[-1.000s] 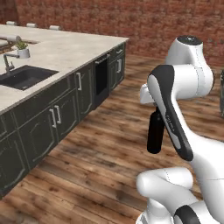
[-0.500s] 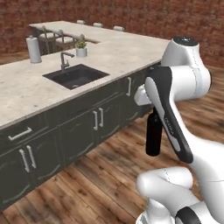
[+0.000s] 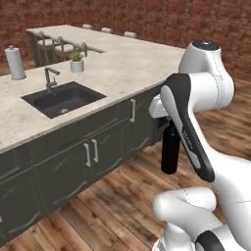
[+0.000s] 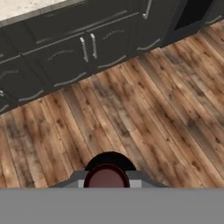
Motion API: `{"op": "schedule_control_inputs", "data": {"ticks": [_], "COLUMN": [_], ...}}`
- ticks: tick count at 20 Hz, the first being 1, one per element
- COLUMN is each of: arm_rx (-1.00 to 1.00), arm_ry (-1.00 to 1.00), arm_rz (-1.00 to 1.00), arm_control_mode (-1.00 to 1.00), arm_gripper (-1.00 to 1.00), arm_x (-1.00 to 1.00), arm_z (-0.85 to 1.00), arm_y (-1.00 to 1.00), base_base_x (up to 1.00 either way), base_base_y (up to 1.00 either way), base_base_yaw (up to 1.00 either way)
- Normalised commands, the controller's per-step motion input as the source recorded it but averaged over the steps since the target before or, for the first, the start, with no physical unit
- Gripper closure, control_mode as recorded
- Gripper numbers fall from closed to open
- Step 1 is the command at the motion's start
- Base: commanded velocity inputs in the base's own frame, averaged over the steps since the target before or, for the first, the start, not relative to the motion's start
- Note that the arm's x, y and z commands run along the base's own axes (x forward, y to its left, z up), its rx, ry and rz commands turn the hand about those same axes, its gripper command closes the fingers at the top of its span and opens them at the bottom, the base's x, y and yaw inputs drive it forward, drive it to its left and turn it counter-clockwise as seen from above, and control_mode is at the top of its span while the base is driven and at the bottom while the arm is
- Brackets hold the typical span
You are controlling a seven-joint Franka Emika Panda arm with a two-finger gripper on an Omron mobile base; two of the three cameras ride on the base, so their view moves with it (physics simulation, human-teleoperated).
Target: Move the drinks to the dining counter.
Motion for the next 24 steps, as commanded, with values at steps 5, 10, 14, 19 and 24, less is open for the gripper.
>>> {"op": "schedule_control_inputs", "data": {"ticks": [5,10,14,19,24], "arm_rx": [0.0,0.0,0.0,0.0,0.0], "arm_ry": [0.0,0.0,0.0,0.0,0.0], "arm_rz": [0.0,0.0,0.0,0.0,0.0], "arm_control_mode": [1.0,1.0,1.0,1.0,1.0], "arm_gripper": [1.0,1.0,1.0,1.0,1.0], "arm_x": [0.0,0.0,0.0,0.0,0.0], "arm_z": [0.0,0.0,0.0,0.0,0.0], "arm_y": [0.0,0.0,0.0,0.0,0.0], "base_base_x": [1.0,1.0,1.0,1.0,1.0], "base_base_y": [-0.86,-1.0,-1.0,-1.0,-1.0], "base_base_yaw": [0.08,0.1,0.09,0.11,0.12]}}
